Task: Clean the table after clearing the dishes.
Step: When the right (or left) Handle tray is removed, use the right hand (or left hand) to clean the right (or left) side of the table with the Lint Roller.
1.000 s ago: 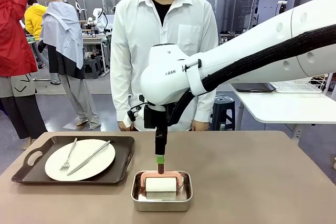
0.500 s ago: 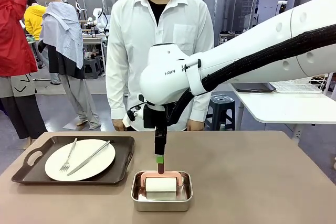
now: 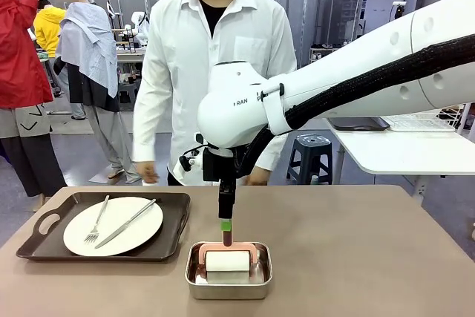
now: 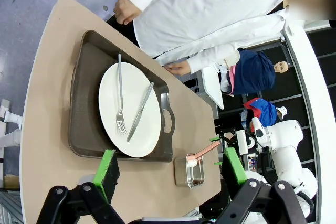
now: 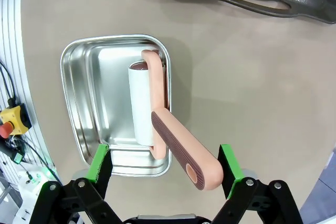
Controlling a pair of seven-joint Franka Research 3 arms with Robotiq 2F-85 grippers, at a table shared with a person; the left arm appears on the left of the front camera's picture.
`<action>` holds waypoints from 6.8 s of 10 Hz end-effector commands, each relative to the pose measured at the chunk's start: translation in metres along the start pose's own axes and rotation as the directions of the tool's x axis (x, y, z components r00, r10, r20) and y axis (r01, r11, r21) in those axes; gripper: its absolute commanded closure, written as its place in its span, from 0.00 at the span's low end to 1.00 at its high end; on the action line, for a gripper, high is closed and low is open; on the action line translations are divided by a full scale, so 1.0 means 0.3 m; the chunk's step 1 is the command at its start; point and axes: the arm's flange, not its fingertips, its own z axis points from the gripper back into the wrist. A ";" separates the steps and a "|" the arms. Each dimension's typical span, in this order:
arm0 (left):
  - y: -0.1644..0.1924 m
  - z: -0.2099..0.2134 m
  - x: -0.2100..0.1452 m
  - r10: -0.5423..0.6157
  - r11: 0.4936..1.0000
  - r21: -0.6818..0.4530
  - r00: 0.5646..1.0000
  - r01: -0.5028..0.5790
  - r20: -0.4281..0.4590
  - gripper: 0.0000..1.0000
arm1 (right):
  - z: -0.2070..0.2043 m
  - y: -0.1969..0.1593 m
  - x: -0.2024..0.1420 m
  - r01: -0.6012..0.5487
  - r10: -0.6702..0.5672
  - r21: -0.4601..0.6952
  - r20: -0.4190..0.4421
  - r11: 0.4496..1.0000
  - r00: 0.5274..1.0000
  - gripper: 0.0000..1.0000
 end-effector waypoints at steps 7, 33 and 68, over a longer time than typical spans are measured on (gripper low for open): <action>-0.003 0.014 -0.006 -0.014 1.000 -0.011 1.000 0.014 -0.004 0.00 | 0.109 -0.286 -0.963 0.445 -0.894 0.777 0.357 0.445 0.272 0.00; -0.003 0.014 -0.006 -0.014 1.000 -0.011 1.000 0.014 -0.004 0.00 | -0.260 0.168 -2.412 0.122 -0.764 0.992 0.113 0.046 -0.635 0.00; -0.767 -0.989 -0.409 -0.590 0.735 -0.197 0.467 0.649 -0.659 0.00 | -0.248 0.197 -2.451 0.130 -0.751 0.991 0.107 0.028 -0.651 0.00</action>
